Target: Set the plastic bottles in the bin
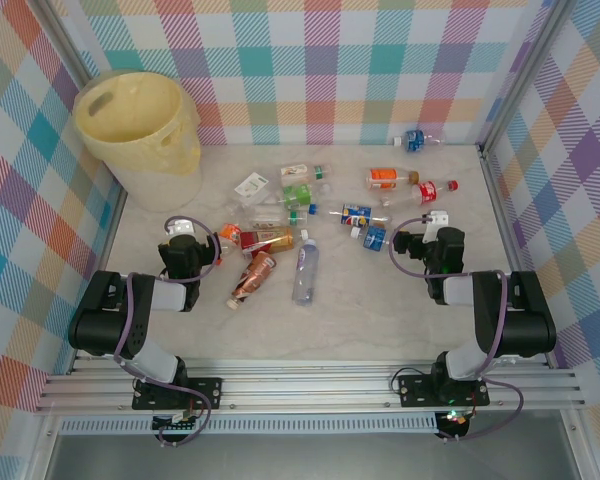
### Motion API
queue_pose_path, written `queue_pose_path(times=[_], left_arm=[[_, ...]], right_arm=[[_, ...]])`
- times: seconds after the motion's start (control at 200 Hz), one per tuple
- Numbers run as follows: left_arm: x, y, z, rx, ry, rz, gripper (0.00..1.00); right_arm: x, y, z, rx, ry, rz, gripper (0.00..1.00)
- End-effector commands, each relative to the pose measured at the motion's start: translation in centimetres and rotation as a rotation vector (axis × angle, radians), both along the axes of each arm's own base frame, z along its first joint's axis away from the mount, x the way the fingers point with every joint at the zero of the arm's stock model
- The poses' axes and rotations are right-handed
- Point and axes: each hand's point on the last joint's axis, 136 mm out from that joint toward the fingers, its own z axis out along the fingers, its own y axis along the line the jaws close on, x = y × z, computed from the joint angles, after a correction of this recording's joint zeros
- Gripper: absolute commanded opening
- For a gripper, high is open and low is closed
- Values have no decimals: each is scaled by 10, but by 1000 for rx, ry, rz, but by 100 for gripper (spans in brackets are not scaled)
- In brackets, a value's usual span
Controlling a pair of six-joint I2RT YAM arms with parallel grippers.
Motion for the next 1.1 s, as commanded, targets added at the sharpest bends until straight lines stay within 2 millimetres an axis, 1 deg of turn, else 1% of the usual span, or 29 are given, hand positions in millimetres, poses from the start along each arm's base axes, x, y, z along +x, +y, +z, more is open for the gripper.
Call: queue_pose_path(times=[0.0, 0.305, 0.45, 0.46, 0.52, 0.58, 0.65, 0.67, 0.795, 0.845, 0.885, 0.945, 1.0, 1.095], left_arm=[[5, -2, 9, 7, -37, -11, 100], [4, -2, 9, 6, -37, -11, 100], [4, -2, 13, 7, -35, -12, 100], [6, -2, 16, 5, -42, -12, 100], [9, -7, 23, 13, -15, -39, 100], [9, -6, 34, 12, 13, -30, 100], [5, -7, 48, 14, -7, -40, 100], [4, -6, 54, 12, -21, -35, 100], [-5, -1, 80, -25, -54, 12, 100], [-8, 2, 88, -53, -51, 39, 100], [-12, 4, 93, -88, -47, 69, 100], [-17, 6, 101, -147, -44, 110, 100], [-23, 6, 103, -202, -23, 138, 100], [-29, -3, 108, -289, -1, 124, 100]], right_arm=[[3, -1, 7, 9, -31, -10, 100], [3, 0, 7, 10, -32, -8, 100], [2, -1, 9, 10, -35, -11, 100], [2, -1, 10, 11, -34, -11, 100], [1, 0, 17, 9, -31, -1, 100], [-1, -1, 27, 8, -28, -10, 100], [-2, -3, 38, 9, -30, -23, 100], [-4, -4, 35, 10, -6, -28, 100], [-9, -7, 46, 71, 66, -80, 100], [-11, 0, 50, 97, 89, -44, 100], [-14, 11, 53, 108, 99, 17, 100], [-20, 32, 53, 111, 125, 158, 100], [-27, 51, 52, 117, 163, 277, 100], [-29, 63, 47, 110, 230, 369, 100]])
